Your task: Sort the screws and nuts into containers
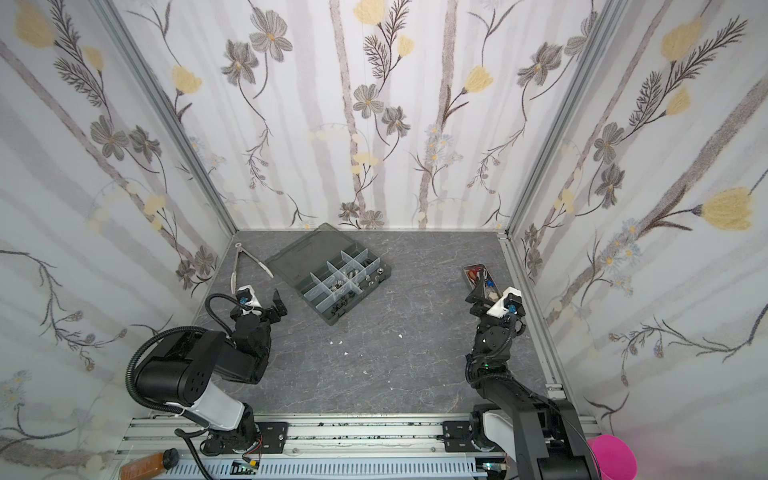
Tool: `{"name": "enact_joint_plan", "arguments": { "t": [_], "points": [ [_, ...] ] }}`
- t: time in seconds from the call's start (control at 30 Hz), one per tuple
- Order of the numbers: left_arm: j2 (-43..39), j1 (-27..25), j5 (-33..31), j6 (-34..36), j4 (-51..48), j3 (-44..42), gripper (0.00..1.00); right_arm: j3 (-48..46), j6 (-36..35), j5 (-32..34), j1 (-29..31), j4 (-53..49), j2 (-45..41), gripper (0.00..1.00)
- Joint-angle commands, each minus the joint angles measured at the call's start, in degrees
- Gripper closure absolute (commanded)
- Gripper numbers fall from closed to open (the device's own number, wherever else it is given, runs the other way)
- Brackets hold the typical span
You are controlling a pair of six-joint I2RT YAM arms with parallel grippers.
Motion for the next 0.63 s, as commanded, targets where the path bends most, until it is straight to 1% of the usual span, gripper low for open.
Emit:
{"name": "enact_joint_plan", "arguments": {
  "t": [0.0,0.03,0.07,0.13,0.17,0.2,0.23,0.27,0.3,0.33,0.4,0.47,0.53,0.6],
  "points": [
    [0.0,0.0,-0.9,0.8,2.8,0.5,0.00,-4.5,-0.6,0.0,-1.3,-2.2,1.7,0.00],
    [0.2,0.1,-1.0,0.9,3.3,0.4,0.00,-5.6,-0.7,-0.5,-1.3,0.4,3.8,0.00],
    [0.1,0.1,-0.9,0.9,3.1,0.4,0.00,-6.4,-1.2,-1.1,-1.2,5.9,6.8,0.01],
    [0.1,0.0,-0.9,0.9,3.1,0.4,0.00,-7.7,-2.8,-5.7,-1.1,16.2,13.4,0.00],
    [0.1,0.1,-0.9,0.9,3.0,0.4,0.00,-7.0,-3.0,-6.6,-1.0,18.2,17.7,0.00],
    [0.0,0.0,-0.8,0.8,3.0,0.4,0.00,-6.4,-3.7,-9.0,-1.3,20.9,22.4,0.00],
    [0.1,0.1,-0.8,0.8,3.1,0.5,0.00,-5.4,-4.9,-10.2,-1.0,26.4,26.6,0.00],
    [0.1,0.0,-0.8,0.9,3.0,0.4,0.00,-4.8,-5.5,-11.4,-0.9,25.0,27.2,0.01],
    [0.0,0.1,-0.8,0.8,2.9,0.5,0.00,-2.4,-5.0,-10.9,-0.9,13.7,23.1,0.00],
    [0.1,0.1,-0.8,0.8,2.9,0.5,0.00,0.3,-4.5,-10.8,-1.0,5.6,21.0,0.00],
    [-0.1,0.4,-0.2,0.6,1.7,1.0,0.00,3.6,-5.6,-11.7,-0.8,8.1,25.8,0.00],
    [-0.4,1.7,2.1,-0.4,-0.7,1.9,0.00,6.3,-5.3,-12.0,-0.8,-2.6,22.9,0.00],
    [-0.5,2.3,3.3,-0.7,-1.2,2.0,0.00,4.1,-5.9,-12.1,-0.7,6.1,25.2,0.01],
    [-0.5,2.3,3.3,-0.7,-1.1,2.0,0.00,4.8,-5.4,-11.5,-0.7,2.2,23.7,0.00]
  ]
}}
